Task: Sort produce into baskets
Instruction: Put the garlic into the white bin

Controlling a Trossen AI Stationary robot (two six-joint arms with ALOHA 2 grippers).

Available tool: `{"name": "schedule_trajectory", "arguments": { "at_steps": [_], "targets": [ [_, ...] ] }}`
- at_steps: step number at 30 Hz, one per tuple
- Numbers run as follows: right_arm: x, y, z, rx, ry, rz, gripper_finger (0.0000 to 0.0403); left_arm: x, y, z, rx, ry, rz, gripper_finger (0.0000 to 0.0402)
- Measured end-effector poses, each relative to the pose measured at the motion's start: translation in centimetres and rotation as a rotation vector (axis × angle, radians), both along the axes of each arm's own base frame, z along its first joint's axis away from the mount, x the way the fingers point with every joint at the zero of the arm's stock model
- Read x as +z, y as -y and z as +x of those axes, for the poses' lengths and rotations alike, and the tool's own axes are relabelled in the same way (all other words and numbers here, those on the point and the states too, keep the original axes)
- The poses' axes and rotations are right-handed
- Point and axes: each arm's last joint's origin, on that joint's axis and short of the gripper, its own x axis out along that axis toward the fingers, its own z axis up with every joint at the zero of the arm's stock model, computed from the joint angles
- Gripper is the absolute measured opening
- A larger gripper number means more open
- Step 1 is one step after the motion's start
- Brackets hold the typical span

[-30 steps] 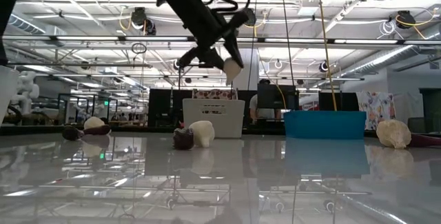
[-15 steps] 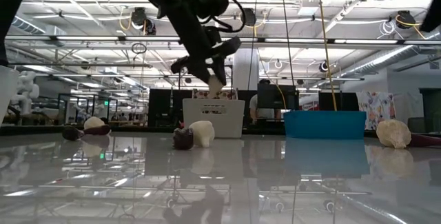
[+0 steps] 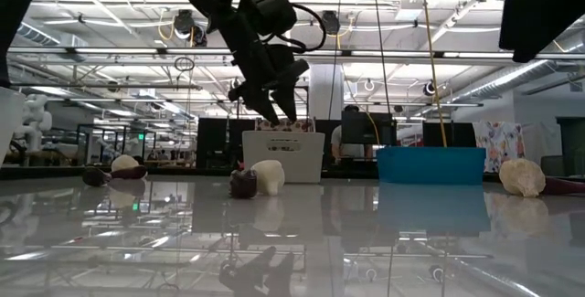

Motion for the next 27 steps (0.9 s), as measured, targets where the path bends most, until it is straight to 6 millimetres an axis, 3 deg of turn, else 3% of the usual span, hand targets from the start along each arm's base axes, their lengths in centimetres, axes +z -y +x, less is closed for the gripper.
{"name": "schedule_trajectory", "arguments": {
  "at_steps": [6, 11, 17, 20, 27],
  "targets": [
    [0.0, -0.2, 0.4, -0.137, 0.024, 0.124, 0.0162, 0.6, 0.5, 0.0, -0.141, 0.008, -0.012, 0.0242],
    [-0.1, 0.9, -0.3, -0.307, -0.039, 0.093, 0.0162, 1.6, 0.7, 0.3, -0.209, 0.032, -0.068, 0.0243],
    [-0.2, 4.5, -0.4, -0.322, -0.246, 0.048, 0.0176, 2.9, 1.3, 0.8, -0.246, 0.044, -0.084, 0.0243],
    [-1.3, 6.9, -0.7, -0.284, -0.266, 0.068, 0.0201, 3.8, 1.2, 0.6, -0.241, 0.008, -0.1, 0.0243],
    [-4.2, 10.6, -3.9, -0.253, -0.203, 0.149, 0.0258, 5.7, 2.4, -2.5, -0.246, -0.174, -0.174, 0.0243]
  ]
}}
